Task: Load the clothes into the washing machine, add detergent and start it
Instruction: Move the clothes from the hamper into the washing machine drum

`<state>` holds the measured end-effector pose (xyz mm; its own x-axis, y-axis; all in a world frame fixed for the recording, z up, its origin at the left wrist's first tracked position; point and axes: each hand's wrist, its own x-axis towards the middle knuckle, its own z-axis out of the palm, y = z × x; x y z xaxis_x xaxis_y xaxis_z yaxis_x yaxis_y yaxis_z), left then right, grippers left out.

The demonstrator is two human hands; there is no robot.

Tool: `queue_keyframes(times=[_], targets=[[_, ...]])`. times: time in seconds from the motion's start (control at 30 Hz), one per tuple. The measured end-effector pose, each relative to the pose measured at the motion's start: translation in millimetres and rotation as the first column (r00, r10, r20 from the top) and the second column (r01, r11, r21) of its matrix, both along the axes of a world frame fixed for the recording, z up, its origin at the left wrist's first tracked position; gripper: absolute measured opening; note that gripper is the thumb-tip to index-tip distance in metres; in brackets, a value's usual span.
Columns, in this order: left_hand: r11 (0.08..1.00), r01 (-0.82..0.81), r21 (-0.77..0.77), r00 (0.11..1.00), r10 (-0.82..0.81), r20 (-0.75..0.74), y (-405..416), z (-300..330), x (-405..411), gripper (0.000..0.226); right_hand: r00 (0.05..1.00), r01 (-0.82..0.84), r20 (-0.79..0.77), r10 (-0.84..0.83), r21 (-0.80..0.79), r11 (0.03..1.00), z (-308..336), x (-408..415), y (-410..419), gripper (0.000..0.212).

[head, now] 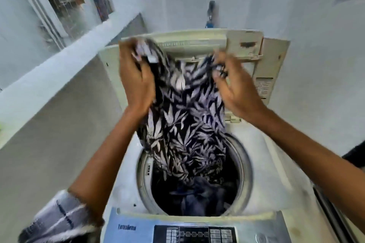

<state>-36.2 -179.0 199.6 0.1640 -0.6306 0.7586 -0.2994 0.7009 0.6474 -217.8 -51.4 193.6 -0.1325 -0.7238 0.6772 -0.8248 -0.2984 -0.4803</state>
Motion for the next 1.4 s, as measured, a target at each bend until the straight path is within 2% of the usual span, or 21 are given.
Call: queue_keyframes(times=[0.07, 0.13, 0.2, 0.27, 0.33, 0.4, 0.43, 0.47, 0.5, 0.53, 0.57, 0.6, 0.63, 0.67, 0.7, 0.73, 0.83, 0.97, 1.03, 1.23, 1.4], targets=[[0.955, 0.159, 0.251, 0.943, -0.222, 0.249, 37, -38, 3, 0.030, 1.000, -0.017, -0.015, 0.020, 0.200, 0.980, -42, 1, -1, 0.035], [0.808, 0.118, 0.578, 0.758, -0.449, 0.474, 42, -79, 9, 0.028, 0.997, -0.019, -0.059, 0.050, 0.443, 0.896, -78, -2, -3, 0.029], [0.733, -0.070, 0.677, 0.542, -0.541, 0.642, 35, -105, 14, 0.031, 0.987, 0.047, -0.147, 0.070, 0.670, 0.741, -104, -7, -5, 0.026], [0.777, -0.170, 0.606, 0.266, -0.556, 0.788, 45, -126, 14, 0.033, 0.942, 0.172, -0.301, 0.149, 0.813, 0.557, -121, -10, -7, 0.027], [0.748, -0.249, 0.615, 0.031, -0.629, 0.777, 49, -151, 15, 0.028, 0.871, 0.297, -0.403, 0.281, 0.887, 0.353, -135, -12, -8, 0.033], [0.610, -0.359, 0.706, -0.091, -0.776, 0.624, 42, -170, 17, 0.027, 0.874, 0.335, -0.354, 0.332, 0.935, 0.114, -150, -16, -8, 0.045], [0.504, -0.399, 0.766, -0.060, -0.848, 0.527, 39, -179, 18, 0.034, 0.906, 0.317, -0.298, 0.302, 0.948, -0.017, -155, -17, -8, 0.051], [0.376, -0.433, 0.819, 0.038, -0.900, 0.433, 35, -188, 18, 0.039, 0.940, 0.272, -0.236, 0.245, 0.954, -0.125, -160, -18, -9, 0.052], [0.240, -0.430, 0.870, 0.198, -0.916, 0.350, 35, -194, 18, 0.040, 0.969, 0.205, -0.171, 0.180, 0.960, -0.191, -166, -20, -12, 0.049], [0.109, -0.367, 0.924, 0.415, -0.869, 0.268, 33, -204, 18, 0.035, 0.988, 0.134, -0.117, 0.102, 0.975, -0.178, -172, -21, -13, 0.040], [0.004, -0.262, 0.965, 0.632, -0.755, 0.175, 30, -214, 16, 0.030, 0.997, 0.083, -0.082, 0.015, 0.994, -0.072, -180, -20, -17, 0.024], [-0.012, -0.147, 0.989, 0.789, -0.604, 0.110, 27, -225, 15, 0.027, 0.996, 0.058, -0.051, -0.073, 0.994, 0.097, -188, -20, -20, 0.007], [0.080, -0.089, 0.993, 0.865, -0.487, 0.117, 24, -235, 14, 0.028, 0.985, 0.088, -0.040, -0.168, 0.954, 0.287, -197, -21, -24, 0.012], [0.195, -0.082, 0.977, 0.879, -0.448, 0.164, 23, -243, 12, 0.030, 0.970, 0.138, -0.040, -0.238, 0.902, 0.410, -207, -21, -27, 0.014], [0.254, -0.081, 0.964, 0.858, -0.475, 0.197, 24, -250, 11, 0.035, 0.966, 0.148, -0.027, -0.255, 0.873, 0.465, -217, -19, -29, 0.012], [0.255, -0.055, 0.965, 0.818, -0.543, 0.190, 29, -255, 11, 0.045, 0.977, 0.117, -0.023, -0.210, 0.888, 0.446, -224, -15, -29, 0.022], [0.090, -0.062, 0.994, 0.665, -0.739, 0.108, 51, -273, 9, 0.073, 1.000, 0.009, -0.009, -0.004, 0.990, 0.139, -240, 1, -18, 0.055], [0.011, -0.110, 0.994, 0.601, -0.795, 0.076, 61, -304, 15, 0.074, 0.997, -0.005, 0.004, 0.083, 1.000, 0.020, -264, 2, -1, 0.025], [0.007, -0.083, 0.997, 0.612, -0.789, 0.056, 66, -312, 16, 0.063, 0.998, -0.027, 0.028, 0.062, 1.000, -0.015, -277, -5, 8, 0.029], [0.124, -0.049, 0.991, 0.656, -0.744, 0.126, 90, -295, 5, 0.035, 0.983, -0.178, 0.181, -0.005, 0.970, 0.168, -255, -16, 33, 0.026], [0.170, 0.149, 0.974, 0.690, -0.723, 0.021, 121, -268, -32, 0.024, 0.924, -0.271, 0.350, -0.151, 0.883, 0.384, -230, -32, 65, 0.028]])
